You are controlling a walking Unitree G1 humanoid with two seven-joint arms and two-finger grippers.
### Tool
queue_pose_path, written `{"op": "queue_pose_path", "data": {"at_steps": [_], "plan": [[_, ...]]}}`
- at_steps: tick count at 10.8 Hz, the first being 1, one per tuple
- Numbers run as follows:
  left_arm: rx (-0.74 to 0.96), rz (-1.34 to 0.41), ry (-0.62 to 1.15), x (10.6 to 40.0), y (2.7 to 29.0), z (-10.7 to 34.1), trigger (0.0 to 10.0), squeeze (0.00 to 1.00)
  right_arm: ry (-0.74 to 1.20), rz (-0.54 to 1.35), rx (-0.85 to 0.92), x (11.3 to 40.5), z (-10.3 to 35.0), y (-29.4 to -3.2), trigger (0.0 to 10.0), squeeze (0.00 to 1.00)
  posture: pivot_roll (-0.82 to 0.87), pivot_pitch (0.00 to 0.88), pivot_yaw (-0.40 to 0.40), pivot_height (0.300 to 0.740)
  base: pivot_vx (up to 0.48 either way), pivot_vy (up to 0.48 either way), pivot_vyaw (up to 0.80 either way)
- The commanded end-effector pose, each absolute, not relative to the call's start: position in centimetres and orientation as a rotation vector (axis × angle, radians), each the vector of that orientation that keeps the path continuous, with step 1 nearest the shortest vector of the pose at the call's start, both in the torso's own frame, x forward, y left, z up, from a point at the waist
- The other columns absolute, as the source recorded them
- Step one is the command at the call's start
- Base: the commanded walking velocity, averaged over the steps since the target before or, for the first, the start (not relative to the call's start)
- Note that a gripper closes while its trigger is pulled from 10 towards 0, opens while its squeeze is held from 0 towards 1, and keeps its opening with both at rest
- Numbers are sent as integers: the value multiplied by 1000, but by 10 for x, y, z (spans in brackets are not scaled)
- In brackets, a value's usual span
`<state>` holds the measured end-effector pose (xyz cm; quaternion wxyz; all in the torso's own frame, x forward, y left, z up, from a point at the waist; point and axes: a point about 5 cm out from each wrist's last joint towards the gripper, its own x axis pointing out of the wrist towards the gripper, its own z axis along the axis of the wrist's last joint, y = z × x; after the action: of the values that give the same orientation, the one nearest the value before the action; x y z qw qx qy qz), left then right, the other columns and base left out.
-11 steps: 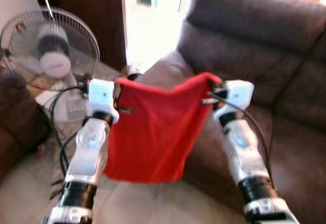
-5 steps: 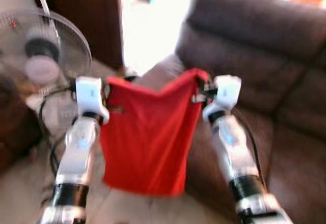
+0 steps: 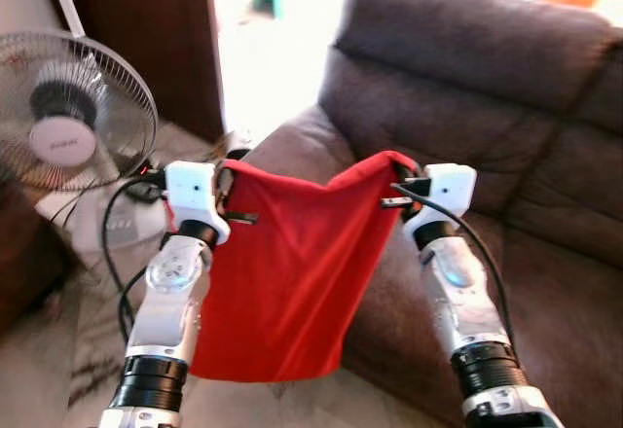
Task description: Move the pillow to the sofa from floor
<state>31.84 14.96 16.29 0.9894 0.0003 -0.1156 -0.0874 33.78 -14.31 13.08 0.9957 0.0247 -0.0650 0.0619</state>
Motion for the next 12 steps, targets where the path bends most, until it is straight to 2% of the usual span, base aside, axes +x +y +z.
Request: {"op": "queue_pose_path", "data": {"at_steps": [1, 4, 5, 10, 12], "plan": [[8, -184, -316, 319, 149, 183, 10000, 0, -206, 118, 57, 341, 148, -141, 10000, 0, 89, 0, -76, 740, 0, 431, -694], [6, -196, -315, 317, 149, 184, 10000, 0, -203, 102, 73, 342, 149, -142, 10000, 0, 91, 0, -75, 740, 0, 430, 0], [7, -197, -316, 317, 149, 184, 10000, 0, -199, 99, 93, 342, 148, -142, 10000, 0, 90, 0, -74, 740, 0, 428, -763], [25, -249, -329, 315, 141, 185, 10000, 0, -187, 34, 53, 344, 147, -149, 10000, 0, 88, 0, -68, 740, 0, 0, -704], [6, -295, -307, 315, 136, 183, 10000, 0, -190, 22, 54, 344, 147, -153, 10000, 0, 86, 0, -67, 740, 0, 0, 0]]}}
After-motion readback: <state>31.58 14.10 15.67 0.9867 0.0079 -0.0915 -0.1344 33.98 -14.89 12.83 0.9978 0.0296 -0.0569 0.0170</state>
